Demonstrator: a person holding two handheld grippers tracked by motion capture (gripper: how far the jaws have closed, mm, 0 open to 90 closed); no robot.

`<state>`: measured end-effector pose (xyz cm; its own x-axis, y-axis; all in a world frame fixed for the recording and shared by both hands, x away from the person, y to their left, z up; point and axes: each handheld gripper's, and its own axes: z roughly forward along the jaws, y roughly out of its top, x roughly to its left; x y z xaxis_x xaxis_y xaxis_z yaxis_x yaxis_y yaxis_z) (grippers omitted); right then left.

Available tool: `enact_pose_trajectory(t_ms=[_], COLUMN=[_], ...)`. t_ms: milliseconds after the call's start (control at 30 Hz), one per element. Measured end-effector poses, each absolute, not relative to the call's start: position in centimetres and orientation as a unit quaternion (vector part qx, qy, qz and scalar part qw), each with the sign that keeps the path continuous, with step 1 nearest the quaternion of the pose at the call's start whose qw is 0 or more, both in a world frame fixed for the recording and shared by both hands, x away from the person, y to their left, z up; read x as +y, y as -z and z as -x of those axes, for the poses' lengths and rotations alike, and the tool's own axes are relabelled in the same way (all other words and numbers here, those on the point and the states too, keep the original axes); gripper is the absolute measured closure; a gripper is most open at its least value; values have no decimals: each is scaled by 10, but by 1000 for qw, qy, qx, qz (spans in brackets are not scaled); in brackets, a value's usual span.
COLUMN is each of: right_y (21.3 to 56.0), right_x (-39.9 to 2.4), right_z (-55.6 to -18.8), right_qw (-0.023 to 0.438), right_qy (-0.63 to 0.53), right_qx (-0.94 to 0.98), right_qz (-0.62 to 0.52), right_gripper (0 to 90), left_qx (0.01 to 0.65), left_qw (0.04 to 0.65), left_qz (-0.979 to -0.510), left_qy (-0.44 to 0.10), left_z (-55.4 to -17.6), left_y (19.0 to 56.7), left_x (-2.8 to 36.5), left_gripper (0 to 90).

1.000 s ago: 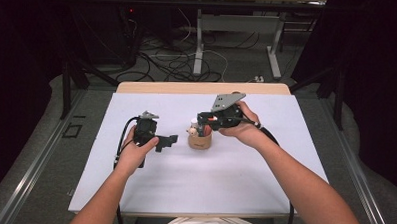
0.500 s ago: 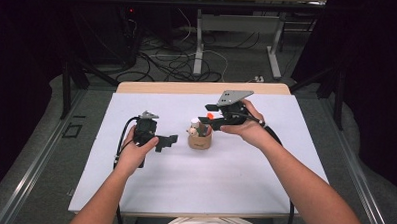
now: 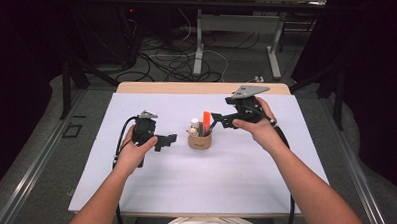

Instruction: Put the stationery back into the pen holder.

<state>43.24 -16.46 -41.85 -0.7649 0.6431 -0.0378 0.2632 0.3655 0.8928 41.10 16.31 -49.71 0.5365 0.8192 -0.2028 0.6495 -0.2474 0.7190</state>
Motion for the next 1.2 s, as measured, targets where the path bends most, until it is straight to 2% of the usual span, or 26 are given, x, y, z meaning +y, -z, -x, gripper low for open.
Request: enact_pose_trajectory(t_ms=[200,467,633,1100,1200], right_y=[428,444,456,488,496], right_x=[-192,-221,-235,-259,-262], right_z=[-437,-439,-438,-428,-426], right_qw=[217,202,214,236,228], right_qy=[-484,-459,-441,-409,-411], right_qx=[776,760,753,732,730], right_qz=[-341,-413,-439,-490,-497], right_gripper=[151,89,34,0,0], left_qx=[471,480,485,494,496], left_qw=[397,398,401,399,400], left_qz=[-780,-774,-770,-766,-764], left_qy=[-108,-107,-106,-104,-103], left_z=[-411,-412,-413,-414,-415], left_y=[497,496,496,497,497], left_x=[164,167,169,174,176], left_gripper=[14,16,17,19,19])
